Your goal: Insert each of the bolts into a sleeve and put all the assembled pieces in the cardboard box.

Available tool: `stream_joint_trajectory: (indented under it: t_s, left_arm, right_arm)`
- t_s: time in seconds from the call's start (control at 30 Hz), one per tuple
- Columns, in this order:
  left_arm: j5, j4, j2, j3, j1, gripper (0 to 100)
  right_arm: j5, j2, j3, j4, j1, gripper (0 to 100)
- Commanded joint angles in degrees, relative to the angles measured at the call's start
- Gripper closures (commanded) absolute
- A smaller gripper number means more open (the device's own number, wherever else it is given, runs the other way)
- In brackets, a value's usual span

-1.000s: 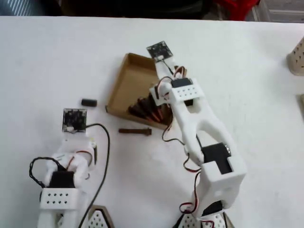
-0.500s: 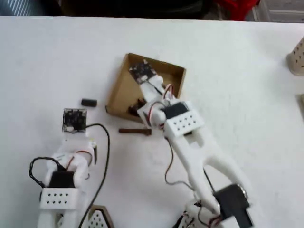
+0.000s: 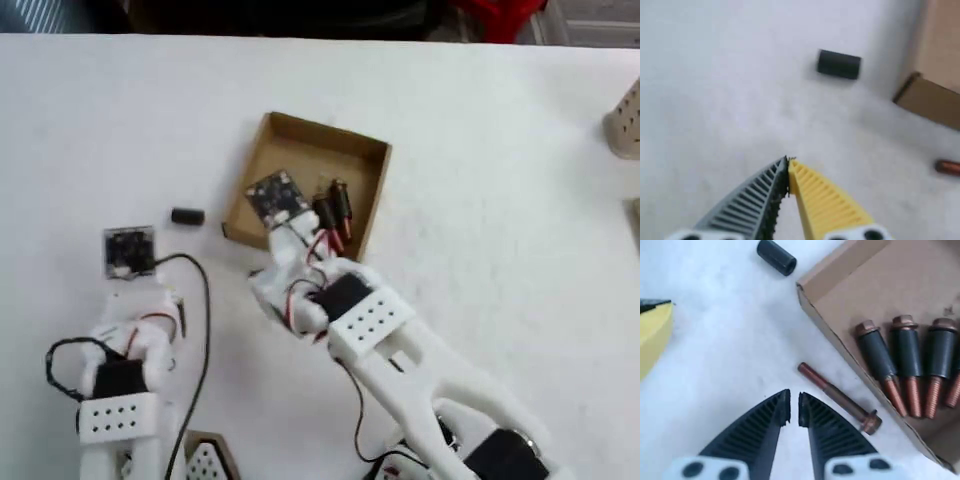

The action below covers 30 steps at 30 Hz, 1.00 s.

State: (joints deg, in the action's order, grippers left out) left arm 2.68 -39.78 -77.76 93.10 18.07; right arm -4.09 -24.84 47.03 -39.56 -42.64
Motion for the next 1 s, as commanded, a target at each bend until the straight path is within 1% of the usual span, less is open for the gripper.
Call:
stream_joint_trajectory:
  t_s: [0.0,0.17,0.23,0.3,0.37,0.43,0.53,0.67,0.7,0.8,0.83,0.9,0.97]
  left_arm:
    - [5.9,3.4,-0.2,-4.4,5.8,98]
    - [6.9,3.7,-0.2,-5.6,7.8,98]
    - [6.9,3.8,-0.2,-6.1,7.8,98]
    - [6.8,4.3,-0.1,-6.2,7.8,98]
    - [6.7,6.4,0.5,-6.2,8.0,98]
    - [6.7,6.9,3.6,-7.9,9.6,98]
    - [6.8,7.3,14.4,-13.0,10.9,98]
    - [6.5,10.5,35.9,-23.2,14.3,98]
    - [6.0,10.5,41.8,-26.6,15.5,98]
    - [1.2,9.7,58.6,-37.1,18.9,98]
    - [1.6,8.5,63.2,-40.6,19.9,98]
    - [5.6,4.9,70.6,-47.0,21.5,98]
    - [9.1,0.4,75.1,-52.1,22.6,98]
  right_arm:
    - [-0.9,5.1,-0.2,11.5,-3.0,98.1]
    - [-0.9,12.8,-0.3,26.3,-4.7,98.1]
    - [-0.8,15.0,-0.4,30.4,-6.1,98.1]
    - [0.2,17.2,-2.5,30.8,-7.3,98.1]
    - [2.6,19.3,-5.5,28.7,-7.5,98.1]
    - [3.8,21.2,-8.8,26.0,-7.6,98.1]
    - [3.9,23.8,-13.0,22.6,-7.5,98.1]
    - [3.9,26.5,-17.0,19.6,-7.4,98.0]
    - [4.0,26.9,-17.6,19.5,-7.3,98.0]
    - [4.6,27.6,-19.4,19.2,-5.9,98.0]
    - [6.6,28.0,-20.0,19.2,-5.4,97.6]
    - [13.1,28.9,-21.4,19.2,-4.9,94.3]
    - [17.8,30.5,-23.1,19.6,-4.8,90.2]
